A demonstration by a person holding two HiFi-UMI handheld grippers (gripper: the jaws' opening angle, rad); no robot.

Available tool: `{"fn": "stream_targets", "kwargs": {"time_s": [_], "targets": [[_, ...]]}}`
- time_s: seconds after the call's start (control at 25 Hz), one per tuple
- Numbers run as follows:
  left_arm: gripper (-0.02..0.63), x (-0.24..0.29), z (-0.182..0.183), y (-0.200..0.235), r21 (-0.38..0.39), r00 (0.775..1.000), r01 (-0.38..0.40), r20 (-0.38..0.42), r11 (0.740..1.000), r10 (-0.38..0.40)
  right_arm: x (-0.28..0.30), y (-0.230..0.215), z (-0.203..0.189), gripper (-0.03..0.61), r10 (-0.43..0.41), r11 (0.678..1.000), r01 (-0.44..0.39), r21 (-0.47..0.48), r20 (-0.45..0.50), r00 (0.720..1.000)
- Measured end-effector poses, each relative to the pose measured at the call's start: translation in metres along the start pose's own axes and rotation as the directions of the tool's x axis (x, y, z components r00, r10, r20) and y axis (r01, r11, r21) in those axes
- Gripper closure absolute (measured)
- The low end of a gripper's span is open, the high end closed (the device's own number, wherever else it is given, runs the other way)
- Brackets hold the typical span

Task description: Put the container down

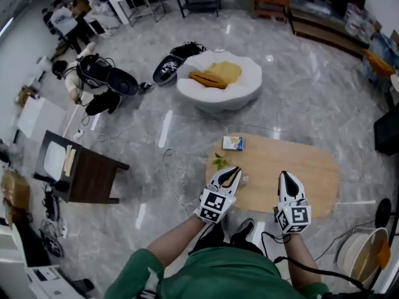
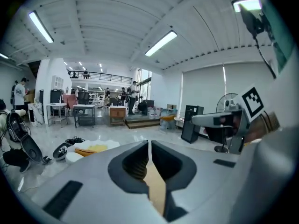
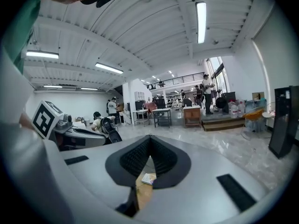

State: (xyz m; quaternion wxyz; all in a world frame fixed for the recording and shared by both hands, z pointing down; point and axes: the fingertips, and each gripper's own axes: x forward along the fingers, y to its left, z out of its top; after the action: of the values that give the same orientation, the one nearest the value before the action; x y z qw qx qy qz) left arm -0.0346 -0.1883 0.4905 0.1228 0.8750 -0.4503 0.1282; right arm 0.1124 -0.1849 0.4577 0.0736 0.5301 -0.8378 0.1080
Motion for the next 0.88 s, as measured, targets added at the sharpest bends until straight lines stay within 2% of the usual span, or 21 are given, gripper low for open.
{"fn": "stream_targets", "kwargs": {"time_s": [0.28,0.52,0.88], "targets": [[0.575,-0.033,0.061,0.005,0.029,0.993,-0.049,0.11,0.998,0.045,-0.004,0.024,0.049,0.557,0.04,0.999,-0.039,-0.011,0.074,0.996],[0.575,-0.056,0.111,0.0,0.046,0.977,-0.073,0.205,0.996,0.062,-0.02,0.033,0.088,0.557,0.048,0.999,-0.046,-0.024,0.131,0.99],[0.575,-0.078,0.151,-0.006,0.073,0.956,-0.093,0.283,0.993,0.069,-0.041,0.047,0.122,0.555,0.046,0.997,-0.034,-0.065,0.205,0.978]]}}
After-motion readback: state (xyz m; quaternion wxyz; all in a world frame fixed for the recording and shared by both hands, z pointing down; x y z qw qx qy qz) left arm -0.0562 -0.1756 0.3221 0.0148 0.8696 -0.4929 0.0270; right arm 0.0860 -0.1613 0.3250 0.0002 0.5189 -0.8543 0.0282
